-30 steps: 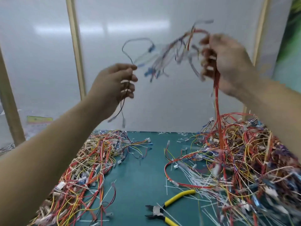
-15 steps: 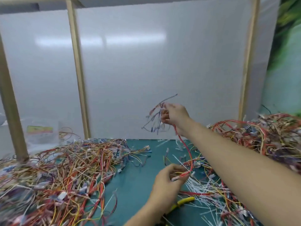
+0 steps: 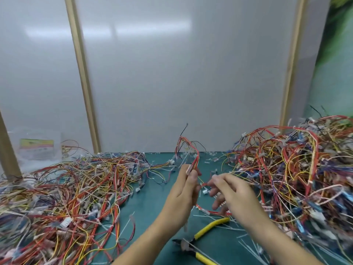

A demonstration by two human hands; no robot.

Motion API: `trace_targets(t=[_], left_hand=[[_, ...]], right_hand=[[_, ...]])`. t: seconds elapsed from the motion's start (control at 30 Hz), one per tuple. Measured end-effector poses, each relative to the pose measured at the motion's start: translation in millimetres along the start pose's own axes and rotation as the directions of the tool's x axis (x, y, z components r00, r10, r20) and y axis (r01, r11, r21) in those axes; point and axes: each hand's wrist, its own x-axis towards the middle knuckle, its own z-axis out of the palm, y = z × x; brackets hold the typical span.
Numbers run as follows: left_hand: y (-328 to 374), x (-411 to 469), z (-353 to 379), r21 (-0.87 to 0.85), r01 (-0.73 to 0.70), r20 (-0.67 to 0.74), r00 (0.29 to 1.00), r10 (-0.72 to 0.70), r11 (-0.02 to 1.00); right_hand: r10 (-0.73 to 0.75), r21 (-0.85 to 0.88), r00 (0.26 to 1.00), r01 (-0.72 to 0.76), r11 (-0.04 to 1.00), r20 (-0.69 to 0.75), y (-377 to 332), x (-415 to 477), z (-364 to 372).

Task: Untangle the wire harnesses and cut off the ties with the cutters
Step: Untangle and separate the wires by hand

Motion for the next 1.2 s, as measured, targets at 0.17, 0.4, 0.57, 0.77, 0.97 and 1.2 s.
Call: trace_targets(t=[0.17,0.4,0.57,0.77,0.97,1.2], left_hand=[[-24,-4,9,0.274,-0.186,0.169,0.975,0.143,0.943],[-20,-7,-13,0.458,-0.258,0.237,0.958,0.163,0.851],[-7,-8,-10,0.455,-0.279,-0.032,0.944,0.329,0.846],[-10,-8,-1,0.182,-0.068,0.109,0.993,0.048,0.981],[-9,-3,-10,0.049,-0.011,0.091,0.996,0.007,0.999],[-8,-3,-6,-0.164,0.154,0.106,0.985,-0.138,0.974]], right_hand=[[0.037,0.160,0.999,-0.038,0.986,0.010,11,-4,0],[-0.044,0.207,0.998,0.053,0.977,-0.048,15,-6,-2],[-0.100,0.080,0.993,0.106,0.991,-0.070,18,-11,-3],[-0.144,-0.053,0.988,0.147,0.988,0.063,20,-14,-1],[-0.251,-0.341,0.953,0.295,0.893,0.167,26,-11,-2],[-0.270,-0.266,0.954,0.296,0.918,0.130,20,-12,-3]])
